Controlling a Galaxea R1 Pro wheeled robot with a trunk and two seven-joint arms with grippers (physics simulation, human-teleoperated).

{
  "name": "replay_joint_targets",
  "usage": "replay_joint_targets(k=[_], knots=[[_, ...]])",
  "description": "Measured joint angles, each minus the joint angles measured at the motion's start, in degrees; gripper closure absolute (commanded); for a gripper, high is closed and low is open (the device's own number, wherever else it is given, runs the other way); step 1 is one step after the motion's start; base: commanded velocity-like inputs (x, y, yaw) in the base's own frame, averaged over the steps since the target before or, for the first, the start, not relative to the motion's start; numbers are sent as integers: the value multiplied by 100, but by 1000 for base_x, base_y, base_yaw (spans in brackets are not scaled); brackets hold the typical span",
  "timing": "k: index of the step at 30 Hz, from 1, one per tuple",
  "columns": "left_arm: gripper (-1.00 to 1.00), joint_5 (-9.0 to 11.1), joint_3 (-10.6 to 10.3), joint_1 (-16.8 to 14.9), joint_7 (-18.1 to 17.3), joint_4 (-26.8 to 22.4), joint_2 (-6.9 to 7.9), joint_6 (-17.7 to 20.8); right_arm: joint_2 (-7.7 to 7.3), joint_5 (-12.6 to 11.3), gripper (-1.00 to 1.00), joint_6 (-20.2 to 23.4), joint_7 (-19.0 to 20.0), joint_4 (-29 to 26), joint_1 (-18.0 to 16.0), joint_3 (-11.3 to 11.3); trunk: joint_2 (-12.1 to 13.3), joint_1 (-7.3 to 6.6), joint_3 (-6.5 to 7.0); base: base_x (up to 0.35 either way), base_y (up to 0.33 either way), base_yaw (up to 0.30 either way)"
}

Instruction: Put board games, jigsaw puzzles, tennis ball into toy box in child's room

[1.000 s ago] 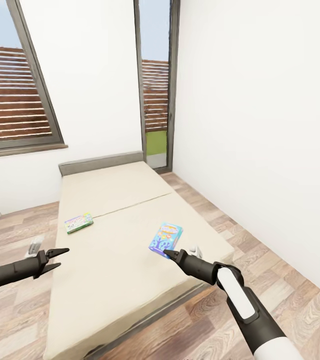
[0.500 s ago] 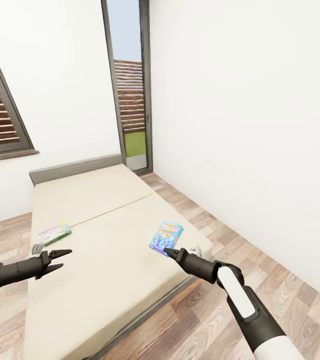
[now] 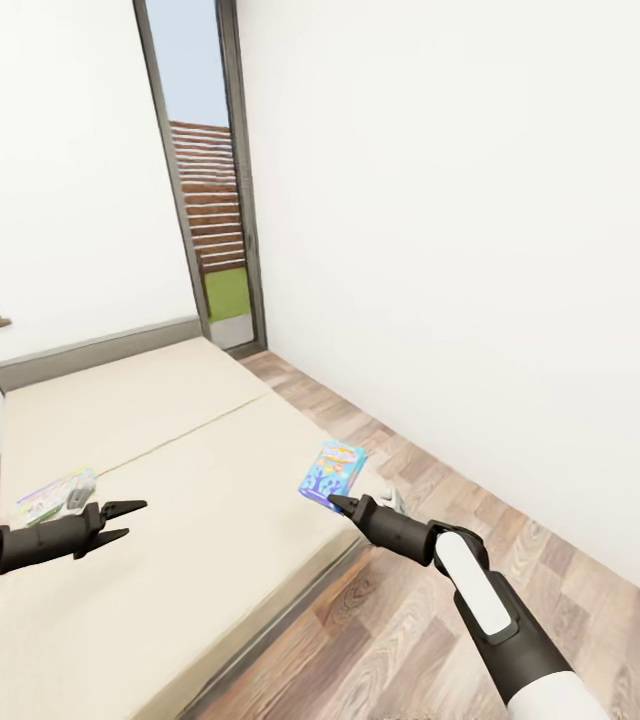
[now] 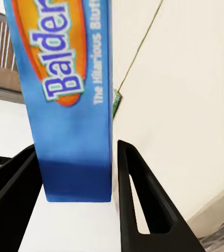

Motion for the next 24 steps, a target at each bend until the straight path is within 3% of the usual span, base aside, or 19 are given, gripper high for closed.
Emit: replay_joint_targets(k=[24], knots=[[-100, -3, 3, 0, 37, 1, 1, -13, 0, 7, 100, -2, 0, 16, 0, -7, 964, -528, 495, 0, 0, -281]])
